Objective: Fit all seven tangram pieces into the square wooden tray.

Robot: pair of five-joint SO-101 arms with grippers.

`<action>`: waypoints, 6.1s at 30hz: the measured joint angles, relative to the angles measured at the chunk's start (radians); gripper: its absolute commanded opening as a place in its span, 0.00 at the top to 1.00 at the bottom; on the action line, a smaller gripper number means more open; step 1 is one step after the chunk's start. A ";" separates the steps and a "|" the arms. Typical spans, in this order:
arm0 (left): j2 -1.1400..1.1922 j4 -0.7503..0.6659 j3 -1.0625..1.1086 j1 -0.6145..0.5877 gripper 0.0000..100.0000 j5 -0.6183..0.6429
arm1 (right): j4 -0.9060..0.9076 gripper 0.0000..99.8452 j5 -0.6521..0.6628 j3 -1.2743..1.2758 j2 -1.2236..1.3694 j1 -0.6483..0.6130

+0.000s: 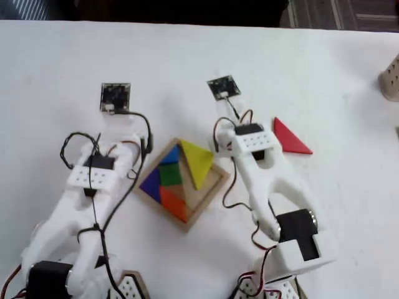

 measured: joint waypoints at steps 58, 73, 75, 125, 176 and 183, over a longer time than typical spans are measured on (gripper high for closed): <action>0.000 0.000 0.000 -0.048 0.82 0.000 | -0.551 0.98 0.005 0.239 0.029 -0.143; 0.000 0.000 0.000 -0.048 0.82 0.000 | -0.341 0.98 0.129 0.239 -0.063 -0.061; 0.000 0.000 0.000 -0.048 0.82 0.000 | -0.339 0.98 0.132 0.239 -0.063 -0.061; 0.664 -0.046 -0.589 0.356 0.98 0.095 | -0.157 0.98 -0.104 0.250 -0.236 0.284; 0.204 -0.173 -0.087 0.511 0.98 0.132 | -0.206 0.98 -0.075 0.250 -0.219 0.265; 0.460 -0.176 -0.244 0.535 0.98 0.164 | -0.207 0.98 -0.074 0.250 -0.181 0.262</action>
